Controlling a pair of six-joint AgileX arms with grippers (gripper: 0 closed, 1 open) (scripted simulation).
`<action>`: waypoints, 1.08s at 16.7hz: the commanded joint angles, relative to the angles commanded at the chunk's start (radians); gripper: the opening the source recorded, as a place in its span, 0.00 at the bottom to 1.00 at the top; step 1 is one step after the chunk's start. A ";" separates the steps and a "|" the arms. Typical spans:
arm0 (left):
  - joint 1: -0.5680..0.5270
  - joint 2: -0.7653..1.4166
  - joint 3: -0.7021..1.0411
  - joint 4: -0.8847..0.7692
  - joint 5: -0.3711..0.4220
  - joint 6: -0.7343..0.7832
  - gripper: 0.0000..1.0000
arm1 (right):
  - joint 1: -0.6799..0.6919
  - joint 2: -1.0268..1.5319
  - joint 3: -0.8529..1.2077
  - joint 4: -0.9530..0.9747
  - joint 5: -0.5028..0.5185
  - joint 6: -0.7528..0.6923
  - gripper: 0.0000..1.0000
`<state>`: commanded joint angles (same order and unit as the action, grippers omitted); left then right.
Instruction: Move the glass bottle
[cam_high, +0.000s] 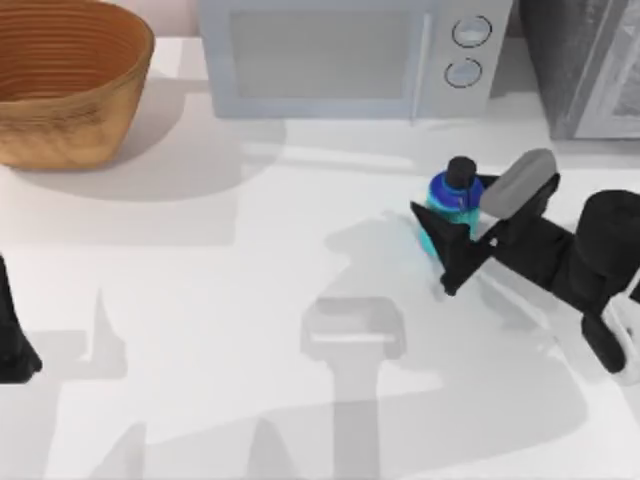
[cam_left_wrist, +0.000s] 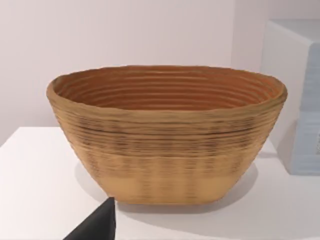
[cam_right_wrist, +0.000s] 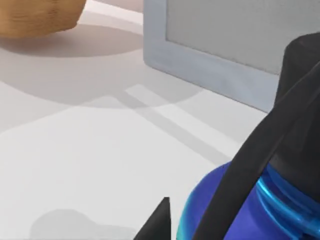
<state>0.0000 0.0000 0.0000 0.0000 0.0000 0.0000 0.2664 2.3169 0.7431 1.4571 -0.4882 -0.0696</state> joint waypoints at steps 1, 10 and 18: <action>0.000 0.000 0.000 0.000 0.000 0.000 1.00 | -0.027 -0.001 0.010 -0.023 -0.033 -0.026 0.00; 0.000 0.000 0.000 0.000 0.000 0.000 1.00 | -0.645 -0.104 0.145 -0.611 -0.604 -0.387 0.00; 0.000 0.000 0.000 0.000 0.000 0.000 1.00 | -1.007 -0.205 0.185 -0.956 -0.932 -0.604 0.00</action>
<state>0.0000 0.0000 0.0000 0.0000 0.0000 0.0000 -0.7405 2.1123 0.9285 0.5015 -1.4205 -0.6736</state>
